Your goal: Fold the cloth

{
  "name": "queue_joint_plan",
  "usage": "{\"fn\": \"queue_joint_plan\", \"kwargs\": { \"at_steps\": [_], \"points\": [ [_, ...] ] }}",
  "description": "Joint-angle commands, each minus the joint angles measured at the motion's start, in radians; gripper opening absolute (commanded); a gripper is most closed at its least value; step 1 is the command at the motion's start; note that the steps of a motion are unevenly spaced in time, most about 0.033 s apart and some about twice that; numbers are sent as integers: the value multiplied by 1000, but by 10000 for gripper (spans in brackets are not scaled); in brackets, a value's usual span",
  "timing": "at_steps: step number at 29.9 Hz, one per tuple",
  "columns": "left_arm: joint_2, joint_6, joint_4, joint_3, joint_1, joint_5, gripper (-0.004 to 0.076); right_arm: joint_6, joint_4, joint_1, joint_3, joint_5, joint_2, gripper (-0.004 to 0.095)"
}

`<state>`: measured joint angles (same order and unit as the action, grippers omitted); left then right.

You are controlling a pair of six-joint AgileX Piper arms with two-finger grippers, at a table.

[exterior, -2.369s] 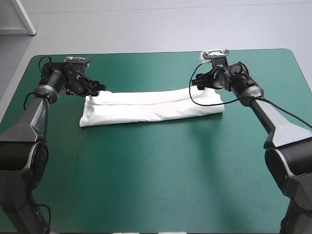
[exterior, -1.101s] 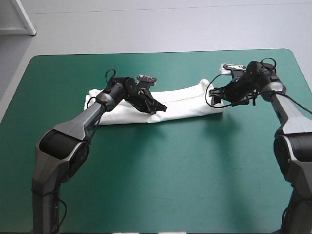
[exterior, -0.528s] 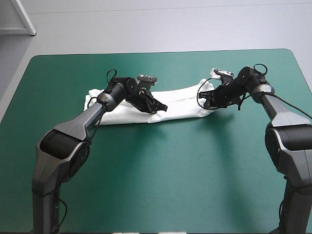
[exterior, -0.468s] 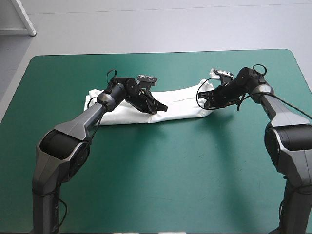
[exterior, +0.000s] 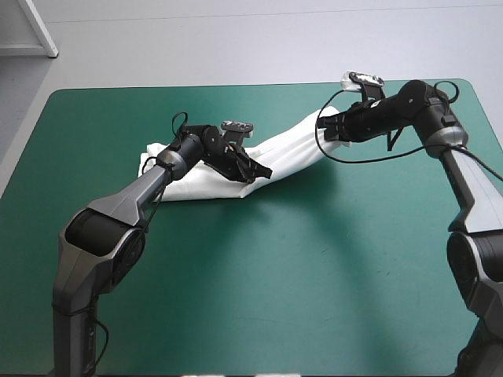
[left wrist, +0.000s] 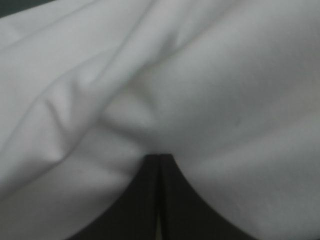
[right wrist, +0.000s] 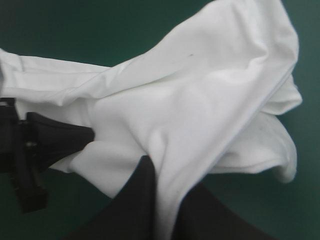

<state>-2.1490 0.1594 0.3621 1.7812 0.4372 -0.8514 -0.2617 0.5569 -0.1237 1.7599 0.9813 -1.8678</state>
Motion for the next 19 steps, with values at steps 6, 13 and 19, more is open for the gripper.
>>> {"fn": "queue_joint_plan", "kwargs": {
  "at_steps": [6,13,19],
  "points": [
    [43,-8,10,14,9,-19,-10,-31,67,-73,98,-31,92,-14],
    [146,-1,-42,16,7,-54,-10,-68,65,-93,109,-57,90,-14],
    [318,-91,-250,16,-13,-167,-10,-110,71,-110,173,-67,90,-14]
  ]
}}
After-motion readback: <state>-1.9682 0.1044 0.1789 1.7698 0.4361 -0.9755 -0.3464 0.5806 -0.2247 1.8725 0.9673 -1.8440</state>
